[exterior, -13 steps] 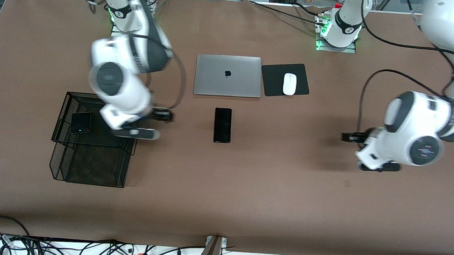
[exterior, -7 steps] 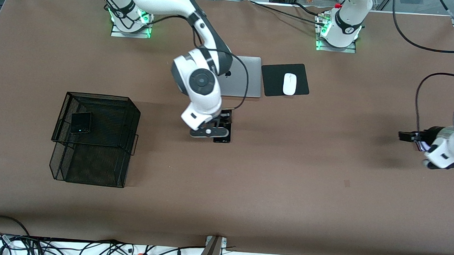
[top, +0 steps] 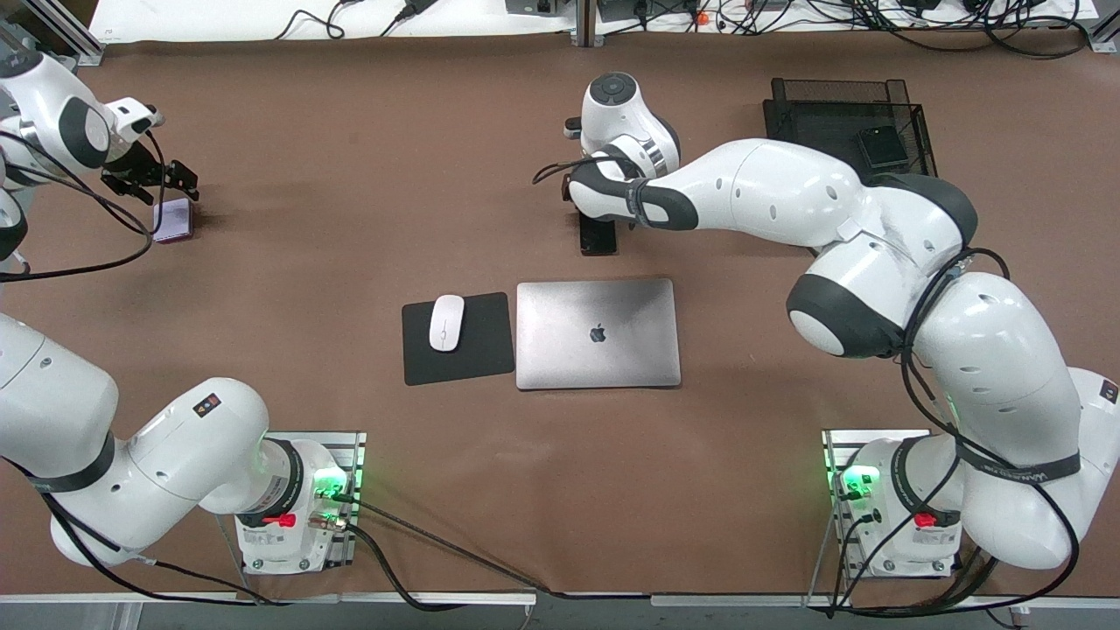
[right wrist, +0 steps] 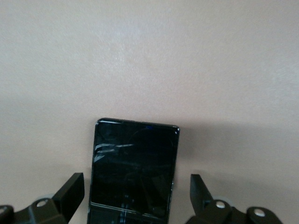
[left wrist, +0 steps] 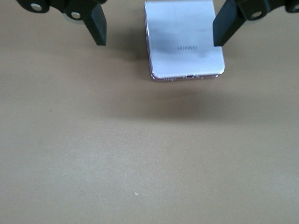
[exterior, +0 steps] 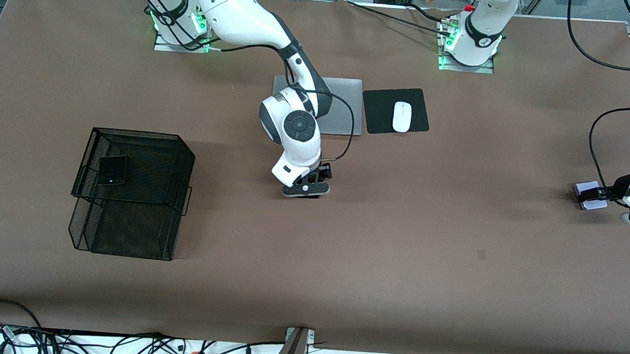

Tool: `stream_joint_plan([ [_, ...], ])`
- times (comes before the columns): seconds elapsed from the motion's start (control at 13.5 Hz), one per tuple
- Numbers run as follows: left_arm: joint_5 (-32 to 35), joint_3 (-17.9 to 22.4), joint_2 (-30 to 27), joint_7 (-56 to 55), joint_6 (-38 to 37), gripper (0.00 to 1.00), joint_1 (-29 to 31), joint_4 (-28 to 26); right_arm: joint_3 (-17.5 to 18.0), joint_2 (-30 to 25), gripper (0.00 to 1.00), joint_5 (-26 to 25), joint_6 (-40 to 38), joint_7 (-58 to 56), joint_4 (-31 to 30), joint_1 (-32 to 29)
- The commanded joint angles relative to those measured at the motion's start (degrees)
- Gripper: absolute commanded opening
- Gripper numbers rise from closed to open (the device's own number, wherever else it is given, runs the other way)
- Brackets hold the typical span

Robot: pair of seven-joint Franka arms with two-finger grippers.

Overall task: Place phones with both arms
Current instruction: 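Grasp the smartphone with the right gripper while the left gripper grasps the white phone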

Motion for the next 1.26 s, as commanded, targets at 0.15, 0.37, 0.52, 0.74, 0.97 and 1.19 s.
stream_joint_plan([
  [0.15, 1.22, -0.87, 0.6, 2.96, 1.76, 1.0, 2.33, -0.64, -0.23, 1.19, 1.0, 1.35, 1.03, 2.02, 0.75, 0.63],
  [0.37, 2.36, -0.87, 4.45, 3.31, 6.57, 1.0, 4.96, -0.46, 0.12, 1.36, 1.0, 1.35, 1.91, 2.46, 0.13, 0.63],
  [0.52, 2.36, -0.87, 4.82, 3.49, 6.95, 1.0, 4.97, -0.46, 0.29, 1.37, 0.56, 1.35, 1.91, 2.64, 0.13, 0.63],
  [0.74, 1.84, -0.87, 5.0, 3.31, 6.86, 1.0, 4.97, -0.46, 0.29, 0.93, 0.0, 1.35, 1.47, 2.9, 0.48, 0.63],
  [0.97, 2.1, -1.22, 4.47, 3.31, 3.54, 0.21, 4.36, 0.24, 0.21, -1.61, 0.0, 1.26, -2.38, 3.52, 1.01, 0.37],
  [1.19, 2.1, -3.84, 2.54, 3.31, -3.12, 0.14, 2.7, 2.42, -0.58, -5.04, 0.0, 1.09, -11.68, 3.35, 3.46, -0.59],
])
